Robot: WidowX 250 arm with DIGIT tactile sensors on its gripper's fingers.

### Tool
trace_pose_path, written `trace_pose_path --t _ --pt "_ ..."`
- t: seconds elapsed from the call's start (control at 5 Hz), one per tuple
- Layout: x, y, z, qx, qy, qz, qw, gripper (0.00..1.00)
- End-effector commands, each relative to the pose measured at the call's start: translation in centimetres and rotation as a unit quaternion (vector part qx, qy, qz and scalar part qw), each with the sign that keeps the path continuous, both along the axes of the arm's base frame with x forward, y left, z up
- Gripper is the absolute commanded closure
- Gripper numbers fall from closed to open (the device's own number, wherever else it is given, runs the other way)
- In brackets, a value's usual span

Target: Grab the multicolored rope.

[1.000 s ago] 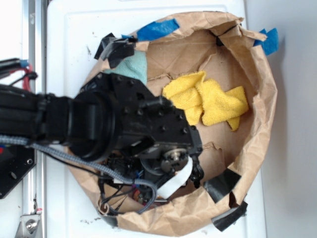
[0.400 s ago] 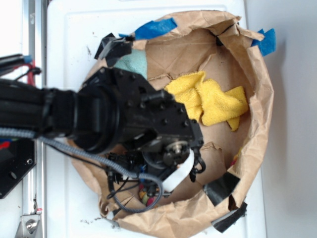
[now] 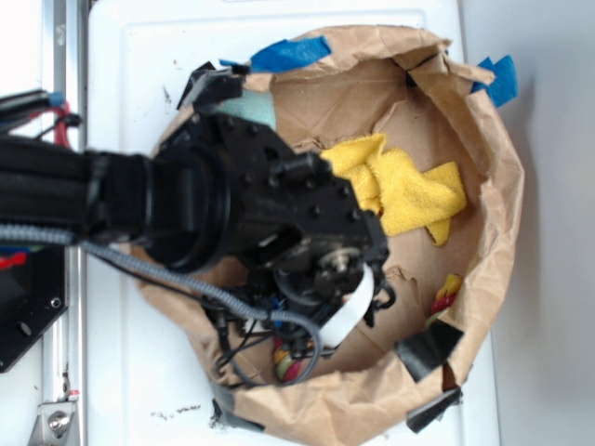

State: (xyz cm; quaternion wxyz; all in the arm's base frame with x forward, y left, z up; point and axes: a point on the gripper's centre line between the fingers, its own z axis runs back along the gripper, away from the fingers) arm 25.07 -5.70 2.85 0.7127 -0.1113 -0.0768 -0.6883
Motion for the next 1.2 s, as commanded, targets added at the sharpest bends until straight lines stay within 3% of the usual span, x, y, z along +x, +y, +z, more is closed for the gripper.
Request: trace_pose_path --t 0.0,0.2,0.6,0.8,1.0 --pt "1.1 2.1 2.6 -0.007 -0.035 0.082 0.996 1.0" --pt "1.3 2.7 3.4 -0.015 -0.036 0.102 0.994 1.0" --pt "1.4 3.9 4.9 0.0 -0.044 0.18 0.983 1.0" --pt "0.5 4.7 7.4 -0.007 -0.023 0.292 0.956 1.0" --pt "-0.5 5.5 10.2 -0.005 0.006 0.406 0.914 1.0"
